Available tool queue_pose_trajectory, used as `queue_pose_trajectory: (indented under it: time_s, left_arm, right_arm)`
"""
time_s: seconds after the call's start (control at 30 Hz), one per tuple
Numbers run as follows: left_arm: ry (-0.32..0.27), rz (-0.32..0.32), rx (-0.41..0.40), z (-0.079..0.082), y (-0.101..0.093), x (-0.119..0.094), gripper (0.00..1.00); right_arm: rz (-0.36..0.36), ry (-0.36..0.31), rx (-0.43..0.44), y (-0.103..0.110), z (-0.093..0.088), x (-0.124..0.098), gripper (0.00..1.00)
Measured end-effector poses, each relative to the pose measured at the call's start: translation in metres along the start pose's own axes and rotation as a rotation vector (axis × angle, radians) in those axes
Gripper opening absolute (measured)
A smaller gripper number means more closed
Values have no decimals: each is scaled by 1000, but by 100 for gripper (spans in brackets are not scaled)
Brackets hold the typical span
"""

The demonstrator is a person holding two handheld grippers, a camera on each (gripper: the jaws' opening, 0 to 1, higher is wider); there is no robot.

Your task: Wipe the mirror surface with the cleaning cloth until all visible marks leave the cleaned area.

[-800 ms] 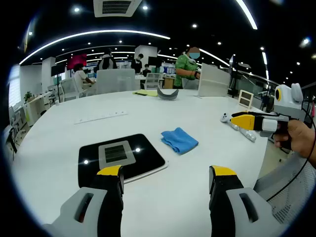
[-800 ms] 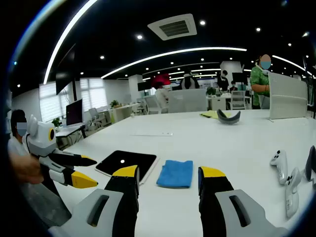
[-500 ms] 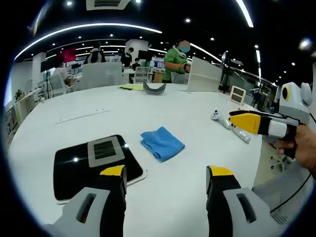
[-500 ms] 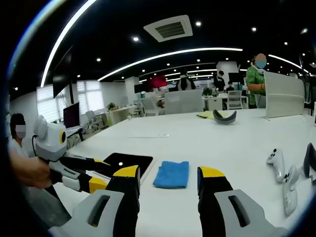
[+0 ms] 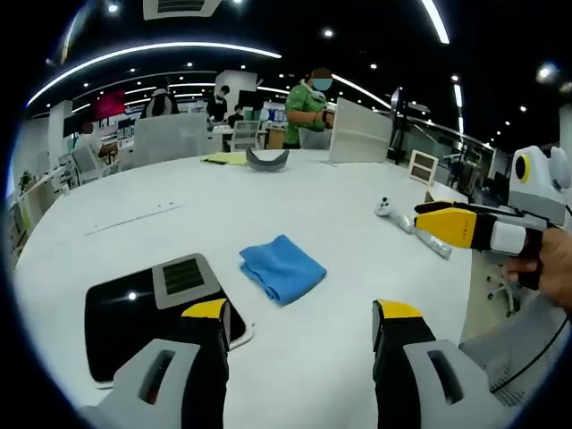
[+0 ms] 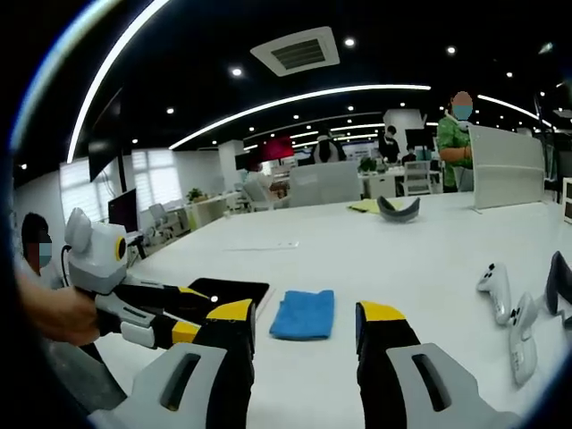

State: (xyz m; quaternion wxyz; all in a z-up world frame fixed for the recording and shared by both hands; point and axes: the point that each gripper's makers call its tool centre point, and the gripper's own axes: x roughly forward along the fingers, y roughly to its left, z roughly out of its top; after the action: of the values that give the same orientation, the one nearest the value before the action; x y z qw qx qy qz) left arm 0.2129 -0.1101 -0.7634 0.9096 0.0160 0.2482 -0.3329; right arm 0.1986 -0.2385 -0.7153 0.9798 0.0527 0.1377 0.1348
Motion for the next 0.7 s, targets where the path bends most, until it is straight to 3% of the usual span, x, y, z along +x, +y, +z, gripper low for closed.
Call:
queue_pose_trajectory:
  time_s: [0.2, 0.47, 0.7]
  left_arm:
    - [-54, 63, 25, 3, 16, -30, 64]
    - [-126, 193, -37, 0, 57, -68, 64]
    - [-130, 265, -77, -12, 81, -87, 64]
  right_arm:
    - [11, 5, -4, 4, 0, 4, 43]
    - [46, 16, -30, 16, -3, 7, 43]
    - [56, 19, -39, 18, -4, 5, 43]
